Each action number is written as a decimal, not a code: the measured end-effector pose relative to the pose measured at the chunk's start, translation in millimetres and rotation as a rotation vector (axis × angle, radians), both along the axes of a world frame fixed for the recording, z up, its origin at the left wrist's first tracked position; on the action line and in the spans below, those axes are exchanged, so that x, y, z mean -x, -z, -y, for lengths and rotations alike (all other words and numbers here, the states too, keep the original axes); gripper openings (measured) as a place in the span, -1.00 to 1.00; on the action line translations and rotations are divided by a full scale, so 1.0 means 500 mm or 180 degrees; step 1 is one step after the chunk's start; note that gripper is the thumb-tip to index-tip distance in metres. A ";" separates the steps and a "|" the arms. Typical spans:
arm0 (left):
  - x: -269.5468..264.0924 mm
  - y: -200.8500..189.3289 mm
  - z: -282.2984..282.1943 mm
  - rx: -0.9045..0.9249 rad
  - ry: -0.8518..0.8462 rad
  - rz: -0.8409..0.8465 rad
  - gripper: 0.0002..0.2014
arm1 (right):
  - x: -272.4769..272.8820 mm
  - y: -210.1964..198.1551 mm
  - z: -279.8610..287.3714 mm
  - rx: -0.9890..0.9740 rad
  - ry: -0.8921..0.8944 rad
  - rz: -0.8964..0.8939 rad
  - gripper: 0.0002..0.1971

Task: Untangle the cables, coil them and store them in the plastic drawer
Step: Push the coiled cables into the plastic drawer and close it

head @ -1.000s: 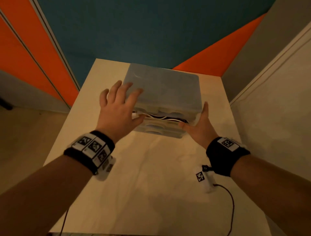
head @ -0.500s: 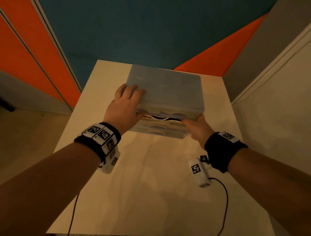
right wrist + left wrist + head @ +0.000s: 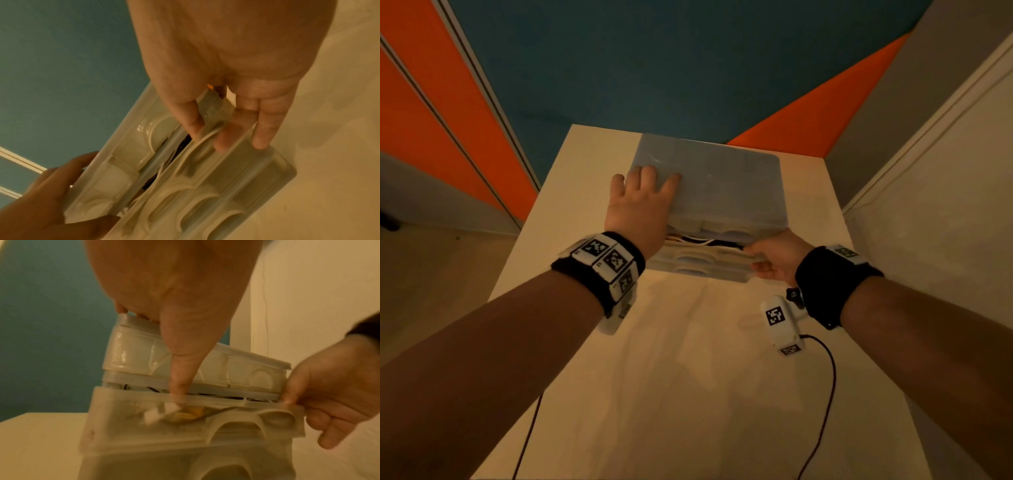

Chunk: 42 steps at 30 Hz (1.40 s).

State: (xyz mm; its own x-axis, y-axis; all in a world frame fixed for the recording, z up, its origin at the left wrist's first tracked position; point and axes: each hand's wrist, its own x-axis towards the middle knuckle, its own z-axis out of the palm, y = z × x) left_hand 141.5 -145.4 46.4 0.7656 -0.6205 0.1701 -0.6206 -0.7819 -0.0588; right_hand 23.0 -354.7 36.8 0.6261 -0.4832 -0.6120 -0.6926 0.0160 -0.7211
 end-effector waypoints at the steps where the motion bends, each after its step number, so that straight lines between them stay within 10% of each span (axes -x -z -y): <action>1: -0.006 0.002 -0.005 0.0047 0.0045 -0.0125 -0.19 | 0.008 -0.009 0.004 -0.0008 -0.0153 -0.0016 -0.52; 9: -0.014 -0.013 -0.025 -0.0291 0.0320 -0.0617 0.06 | 0.052 -0.018 0.057 0.1933 -0.1104 0.1078 0.30; 13: -0.006 -0.009 -0.032 -0.0301 0.0275 -0.0560 0.11 | 0.039 -0.031 0.032 0.2791 -0.1874 0.0862 0.22; 22: 0.004 0.006 -0.028 -0.0048 0.0141 -0.0400 -0.13 | 0.025 -0.008 0.007 0.3307 -0.1643 0.0683 -0.16; 42: -0.020 0.010 -0.052 0.0204 0.0326 -0.0659 -0.11 | 0.032 0.002 0.033 0.3380 -0.1703 0.0846 -0.15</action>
